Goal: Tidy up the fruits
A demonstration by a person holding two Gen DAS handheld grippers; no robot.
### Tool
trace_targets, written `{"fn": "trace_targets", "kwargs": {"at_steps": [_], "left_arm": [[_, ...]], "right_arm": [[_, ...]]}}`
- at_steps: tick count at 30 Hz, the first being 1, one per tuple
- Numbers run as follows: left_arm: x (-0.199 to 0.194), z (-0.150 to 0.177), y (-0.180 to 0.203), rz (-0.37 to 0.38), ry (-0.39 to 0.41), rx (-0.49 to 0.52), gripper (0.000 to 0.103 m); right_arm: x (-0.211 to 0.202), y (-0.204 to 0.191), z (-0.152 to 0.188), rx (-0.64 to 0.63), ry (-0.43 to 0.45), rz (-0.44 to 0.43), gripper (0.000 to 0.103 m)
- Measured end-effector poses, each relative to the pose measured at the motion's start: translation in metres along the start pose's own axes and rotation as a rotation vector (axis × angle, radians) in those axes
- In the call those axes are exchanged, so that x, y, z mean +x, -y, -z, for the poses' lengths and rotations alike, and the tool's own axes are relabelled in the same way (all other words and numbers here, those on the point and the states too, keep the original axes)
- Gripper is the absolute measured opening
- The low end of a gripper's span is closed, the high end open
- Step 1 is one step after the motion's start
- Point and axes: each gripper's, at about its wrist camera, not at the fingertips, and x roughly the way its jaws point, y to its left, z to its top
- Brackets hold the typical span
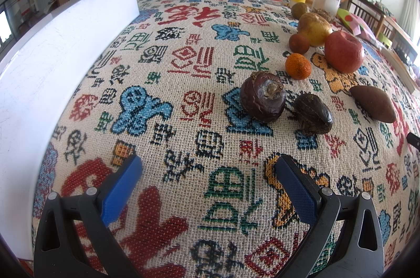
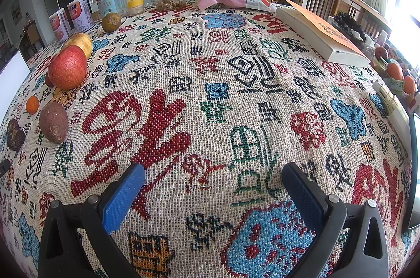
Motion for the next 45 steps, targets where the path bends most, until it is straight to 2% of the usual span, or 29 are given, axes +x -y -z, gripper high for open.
{"fn": "trace_targets", "kwargs": {"at_steps": [25, 28, 31, 34, 35, 36, 37, 38, 39, 45], "left_arm": [[0.000, 0.000, 0.000, 0.004, 0.000, -0.001, 0.102], [0.004, -0.009, 0.003, 0.051, -0.017, 0.050, 0.101], [0.014, -0.027, 0.012, 0.055, -0.042, 0.125, 0.101], [0.025, -0.041, 0.021, 0.084, -0.037, 0.159, 0.100], [0.028, -0.044, 0.024, 0.094, -0.026, 0.166, 0.096], [0.028, -0.045, 0.025, 0.121, -0.008, 0.167, 0.083], [0.026, -0.045, 0.027, 0.142, 0.014, 0.173, 0.075], [0.024, -0.045, 0.030, 0.155, 0.028, 0.188, 0.052], [0.021, -0.044, 0.031, 0.170, 0.034, 0.199, 0.041], [-0.001, -0.019, 0.011, 0.204, 0.011, 0.122, 0.041]], "right_arm": [[0.000, 0.000, 0.000, 0.000, 0.000, 0.000, 0.103], [0.000, 0.000, 0.000, 0.000, 0.000, 0.000, 0.103], [0.000, 0.000, 0.000, 0.000, 0.000, 0.000, 0.103], [0.000, 0.000, 0.000, 0.000, 0.001, 0.000, 0.103], [0.000, 0.000, 0.000, 0.000, 0.001, 0.000, 0.103], [0.000, 0.000, 0.000, 0.000, 0.001, 0.000, 0.103], [0.000, 0.000, 0.000, 0.000, 0.001, 0.000, 0.103], [0.000, 0.000, 0.000, 0.000, 0.001, 0.000, 0.103], [0.000, 0.000, 0.000, 0.000, 0.001, 0.000, 0.103], [0.000, 0.000, 0.000, 0.000, 0.002, 0.001, 0.103]]}}
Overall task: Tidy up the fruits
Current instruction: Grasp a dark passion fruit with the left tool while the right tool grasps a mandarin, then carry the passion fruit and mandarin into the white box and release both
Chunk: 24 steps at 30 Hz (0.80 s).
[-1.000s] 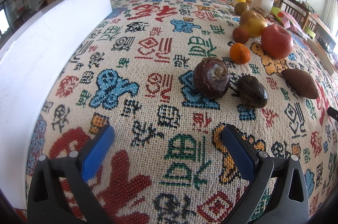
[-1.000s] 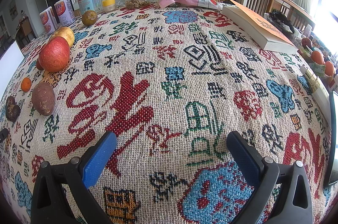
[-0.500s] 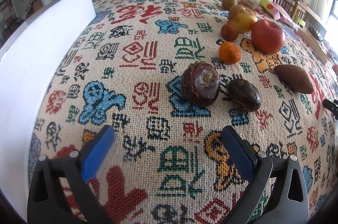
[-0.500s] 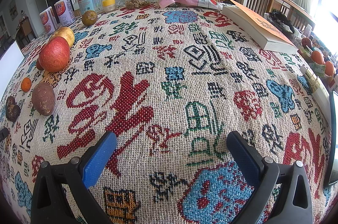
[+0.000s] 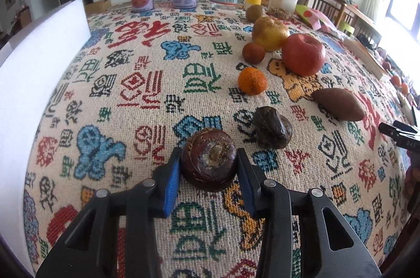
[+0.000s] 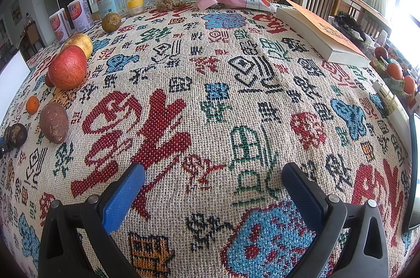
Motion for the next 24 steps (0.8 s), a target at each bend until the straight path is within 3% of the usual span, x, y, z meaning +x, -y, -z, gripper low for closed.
{"fn": "trace_targets", "kwargs": {"at_steps": [3, 5, 7, 9, 11, 13, 17, 21, 22, 24], "left_arm": [[-0.017, 0.014, -0.011, 0.011, -0.021, -0.039, 0.041], [-0.030, 0.023, -0.021, 0.015, -0.017, -0.068, 0.041], [-0.039, 0.031, -0.030, 0.013, 0.000, -0.098, 0.041], [-0.043, 0.037, -0.038, 0.011, 0.022, -0.136, 0.041], [-0.044, 0.041, -0.046, 0.020, 0.031, -0.184, 0.041], [-0.044, 0.044, -0.052, 0.037, 0.023, -0.217, 0.041], [-0.052, 0.052, -0.055, 0.033, 0.042, -0.207, 0.041], [-0.055, 0.060, -0.059, 0.044, 0.040, -0.221, 0.041], [-0.056, 0.060, -0.061, 0.046, 0.039, -0.227, 0.041], [-0.061, 0.058, -0.065, 0.057, 0.043, -0.252, 0.041]], "right_arm": [[0.000, 0.000, 0.000, 0.001, 0.000, -0.002, 0.103], [-0.003, 0.002, -0.001, 0.020, 0.009, -0.051, 0.103], [-0.014, -0.005, -0.011, 0.070, -0.002, -0.186, 0.083], [-0.030, -0.041, -0.031, 0.040, -0.020, -0.323, 0.080], [-0.042, -0.096, -0.051, -0.069, -0.060, -0.446, 0.078], [-0.043, -0.157, -0.066, -0.184, -0.103, -0.508, 0.071], [-0.006, -0.247, -0.083, -0.273, -0.197, -0.494, 0.057], [0.036, -0.293, -0.089, -0.305, -0.264, -0.414, 0.053], [0.043, -0.298, -0.089, -0.308, -0.284, -0.394, 0.037], [0.042, -0.300, -0.093, -0.306, -0.255, -0.346, 0.030]]}}
